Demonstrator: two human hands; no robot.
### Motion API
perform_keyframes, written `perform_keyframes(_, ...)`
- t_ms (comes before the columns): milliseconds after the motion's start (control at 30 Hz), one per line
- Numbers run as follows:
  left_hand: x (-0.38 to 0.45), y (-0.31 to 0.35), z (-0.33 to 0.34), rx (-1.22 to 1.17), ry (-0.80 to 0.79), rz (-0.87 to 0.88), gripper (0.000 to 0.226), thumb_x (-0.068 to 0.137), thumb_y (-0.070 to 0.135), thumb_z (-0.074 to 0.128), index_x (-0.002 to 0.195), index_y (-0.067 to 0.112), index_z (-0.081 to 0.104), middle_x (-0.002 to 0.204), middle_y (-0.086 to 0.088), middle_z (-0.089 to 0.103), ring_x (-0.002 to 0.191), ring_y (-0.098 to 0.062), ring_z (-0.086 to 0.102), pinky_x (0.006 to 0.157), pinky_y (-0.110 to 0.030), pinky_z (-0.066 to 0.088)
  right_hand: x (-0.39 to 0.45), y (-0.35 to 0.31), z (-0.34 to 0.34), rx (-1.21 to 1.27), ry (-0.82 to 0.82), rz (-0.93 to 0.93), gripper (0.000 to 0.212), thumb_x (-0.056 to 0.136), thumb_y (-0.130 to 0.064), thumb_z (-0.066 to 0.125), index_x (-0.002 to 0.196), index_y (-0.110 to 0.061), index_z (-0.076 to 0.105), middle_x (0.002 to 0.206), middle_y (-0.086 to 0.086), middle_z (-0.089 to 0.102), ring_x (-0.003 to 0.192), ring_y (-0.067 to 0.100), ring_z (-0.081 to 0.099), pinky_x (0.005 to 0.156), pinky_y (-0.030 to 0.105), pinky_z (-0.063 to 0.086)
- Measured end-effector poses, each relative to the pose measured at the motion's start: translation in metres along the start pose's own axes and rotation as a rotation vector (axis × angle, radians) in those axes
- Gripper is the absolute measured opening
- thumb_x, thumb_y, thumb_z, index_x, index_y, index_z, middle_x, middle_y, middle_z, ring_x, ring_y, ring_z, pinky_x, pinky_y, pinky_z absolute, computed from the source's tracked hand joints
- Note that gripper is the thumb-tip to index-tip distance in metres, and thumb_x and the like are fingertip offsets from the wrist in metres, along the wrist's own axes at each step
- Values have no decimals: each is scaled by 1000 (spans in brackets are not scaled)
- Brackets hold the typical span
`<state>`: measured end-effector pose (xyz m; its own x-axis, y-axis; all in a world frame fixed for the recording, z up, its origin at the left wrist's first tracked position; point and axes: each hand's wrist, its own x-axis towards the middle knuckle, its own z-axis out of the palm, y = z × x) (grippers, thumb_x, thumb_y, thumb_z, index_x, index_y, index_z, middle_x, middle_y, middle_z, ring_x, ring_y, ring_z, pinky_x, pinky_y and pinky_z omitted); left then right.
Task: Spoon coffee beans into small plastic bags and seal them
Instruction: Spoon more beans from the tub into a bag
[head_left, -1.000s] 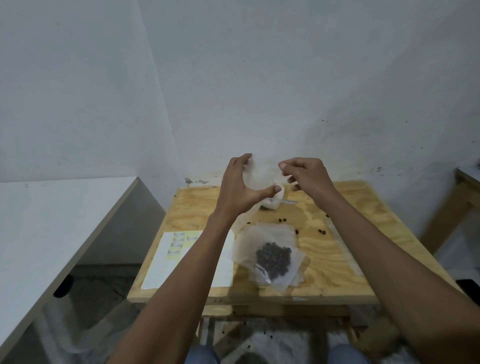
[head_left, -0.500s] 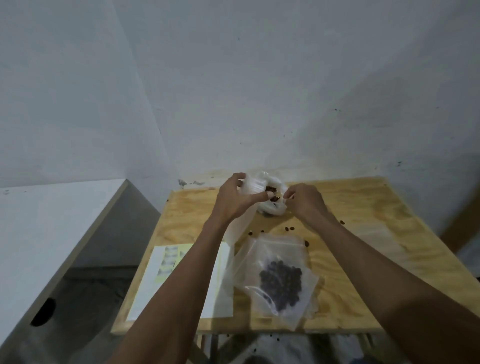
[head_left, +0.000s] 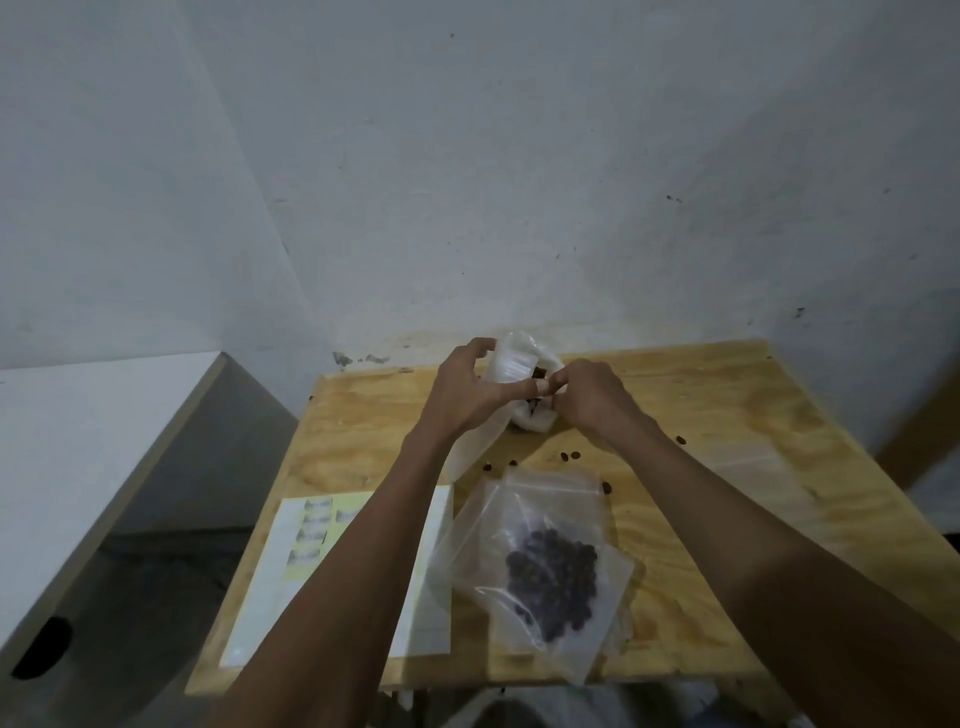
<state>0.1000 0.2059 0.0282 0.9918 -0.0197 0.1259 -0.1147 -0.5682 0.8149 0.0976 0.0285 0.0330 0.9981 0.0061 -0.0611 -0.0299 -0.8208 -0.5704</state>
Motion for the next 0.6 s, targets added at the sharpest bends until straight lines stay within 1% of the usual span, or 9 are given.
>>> perform_keyframes(33,0,0,0,17,-24,2,93,52,74,83,131,29,61,131,7,63,115,-13,62,96,-42,55,0,0,1,3,25,3,19,96,-16,66,106,-21,82,106,11,75,88,26,70,71,34,57)
perform_keyframes(100,-2,-1,1,67,-65,29,93,54,68,87,133,27,59,129,6,62,110,-16,63,92,-40,56,-1,1,2,5,72,10,18,95,-17,66,103,-20,81,105,10,75,87,26,69,71,35,58)
perform_keyframes(167,-3,-1,2,121,-84,57,92,59,62,90,135,23,57,129,3,59,110,-18,60,90,-38,55,-3,2,4,-43,99,22,19,94,-19,67,107,-22,80,108,8,74,89,26,68,70,34,55)
perform_keyframes(233,-4,-2,4,143,-78,60,95,59,60,91,137,19,56,132,1,56,114,-17,56,92,-37,53,-4,4,7,-89,127,30,22,93,-21,69,112,-25,78,112,6,73,92,26,68,68,31,51)
perform_keyframes(300,-5,-2,5,147,-72,55,97,58,60,90,137,16,55,134,0,54,113,-14,52,92,-33,49,-6,6,7,-117,165,27,24,93,-22,69,115,-27,77,117,5,71,99,26,69,72,31,52)
perform_keyframes(367,-6,-4,7,147,-60,48,97,58,58,91,137,14,56,135,0,53,114,-14,52,92,-33,49,-6,9,6,-98,187,15,27,93,-17,67,116,-26,77,120,4,72,102,26,69,76,33,55)
perform_keyframes(467,-7,-7,9,147,-29,48,93,60,55,92,136,14,57,136,0,55,119,-16,54,96,-36,50,-8,13,1,-39,226,6,31,92,-7,64,114,-23,79,118,4,75,100,26,70,77,34,58)
perform_keyframes(600,-6,-6,9,126,-3,61,89,60,56,92,132,16,59,132,2,57,115,-14,55,93,-33,51,-6,23,-6,-35,260,46,30,92,-3,64,113,-19,79,117,5,75,99,26,71,74,29,55)
